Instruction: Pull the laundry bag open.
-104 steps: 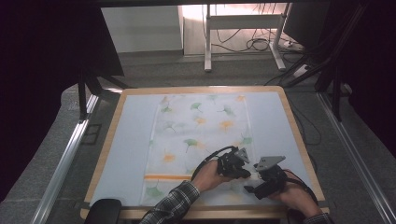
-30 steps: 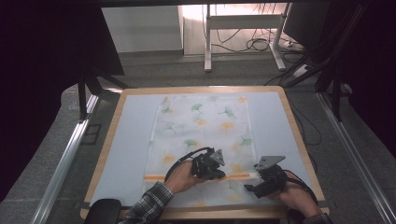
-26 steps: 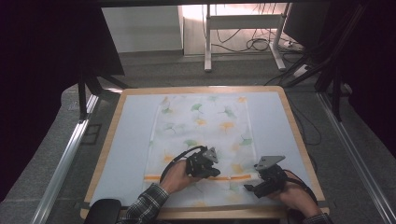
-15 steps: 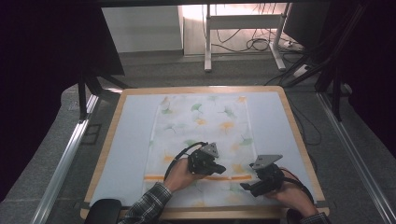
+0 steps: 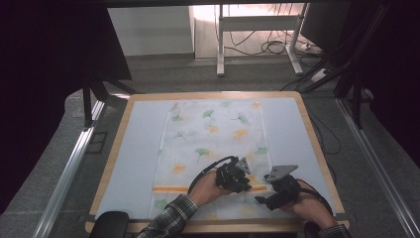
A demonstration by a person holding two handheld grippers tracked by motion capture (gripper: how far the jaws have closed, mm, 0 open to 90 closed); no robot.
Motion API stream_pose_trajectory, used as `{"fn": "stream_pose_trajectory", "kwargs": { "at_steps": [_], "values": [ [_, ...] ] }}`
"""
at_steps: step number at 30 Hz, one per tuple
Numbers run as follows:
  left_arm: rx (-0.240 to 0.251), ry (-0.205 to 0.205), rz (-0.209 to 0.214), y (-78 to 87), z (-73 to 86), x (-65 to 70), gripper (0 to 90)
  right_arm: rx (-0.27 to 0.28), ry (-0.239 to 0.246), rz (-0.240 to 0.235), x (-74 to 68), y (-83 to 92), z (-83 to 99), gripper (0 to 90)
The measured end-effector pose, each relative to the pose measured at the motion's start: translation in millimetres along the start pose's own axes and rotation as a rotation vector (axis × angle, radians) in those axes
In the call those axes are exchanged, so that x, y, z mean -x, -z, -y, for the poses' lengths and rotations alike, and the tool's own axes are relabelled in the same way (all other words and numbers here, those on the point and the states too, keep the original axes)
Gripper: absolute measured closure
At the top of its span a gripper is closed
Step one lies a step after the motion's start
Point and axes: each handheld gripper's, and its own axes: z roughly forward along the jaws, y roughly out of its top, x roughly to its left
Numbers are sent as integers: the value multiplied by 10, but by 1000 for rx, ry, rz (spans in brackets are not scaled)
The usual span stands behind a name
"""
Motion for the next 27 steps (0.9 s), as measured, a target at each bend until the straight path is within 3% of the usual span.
{"fn": "stream_pose_trajectory", "kwargs": {
  "at_steps": [2,10,14,16,27],
  "values": [
    [-5,3,8,22,4,7,791,1,-4,-1,2,3,6,144],
    [1,-8,27,105,-9,18,832,5,-4,0,4,2,11,145],
    [18,9,68,156,26,-14,845,5,-5,2,4,2,12,145],
    [26,18,102,153,51,-24,892,4,-7,2,3,2,11,145],
    [20,-12,99,101,69,-5,861,4,-8,0,3,2,14,145]
  ]
}}
